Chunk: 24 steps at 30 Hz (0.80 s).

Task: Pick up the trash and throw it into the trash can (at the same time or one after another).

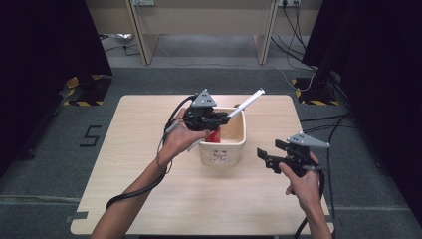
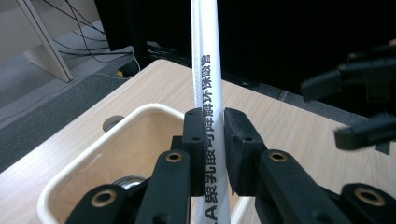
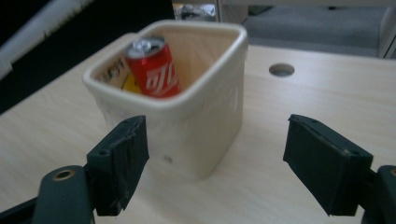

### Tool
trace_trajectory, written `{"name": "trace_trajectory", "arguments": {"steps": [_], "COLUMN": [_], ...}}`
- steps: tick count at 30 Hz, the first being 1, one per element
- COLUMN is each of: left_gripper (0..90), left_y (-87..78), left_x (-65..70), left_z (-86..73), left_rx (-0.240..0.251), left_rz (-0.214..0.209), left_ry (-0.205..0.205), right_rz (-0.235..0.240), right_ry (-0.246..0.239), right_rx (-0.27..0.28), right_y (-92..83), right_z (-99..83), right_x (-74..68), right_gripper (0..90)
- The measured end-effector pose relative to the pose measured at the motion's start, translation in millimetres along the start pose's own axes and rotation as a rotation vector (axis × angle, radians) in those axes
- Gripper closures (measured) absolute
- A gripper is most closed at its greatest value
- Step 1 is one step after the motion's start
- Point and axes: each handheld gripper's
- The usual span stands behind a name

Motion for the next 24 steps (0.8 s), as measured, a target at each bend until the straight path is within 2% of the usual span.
{"name": "trace_trajectory", "arguments": {"steps": [4, 7, 11, 19, 24], "left_gripper": [78.8, 78.8, 78.7, 78.7, 78.7], "left_y": [2.2, 4.3, 5.6, 8.3, 9.2], "left_x": [2.1, 1.8, 2.8, 8.2, 11.2], "left_z": [3.7, 4.3, 5.1, 6.0, 7.4], "left_rx": [-0.001, -0.002, 0.008, 0.009, 0.018], "left_rz": [0.002, 0.005, 0.005, 0.003, 0.005], "left_ry": [0.005, 0.004, 0.002, 0.005, -0.002], "right_rz": [-0.002, 0.035, 0.062, 0.093, 0.135], "right_ry": [-0.027, -0.014, -0.004, 0.017, 0.056], "right_rx": [0.026, 0.054, 0.059, 0.095, 0.117], "right_y": [6.9, 12.9, 23.7, 40.3, 48.3], "right_z": [27.9, 45.2, 63.2, 85.0, 94.2], "right_x": [-0.3, 0.5, 0.3, -2.9, -5.2], "right_gripper": [27.0, 28.6, 29.9, 32.5, 35.2]}}
Point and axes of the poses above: each handheld gripper's, and its own axes: y roughly forward along the jaws, z roughly out of its top, x roughly to its right, and after that the axes turned 12 degrees about z, right-handed
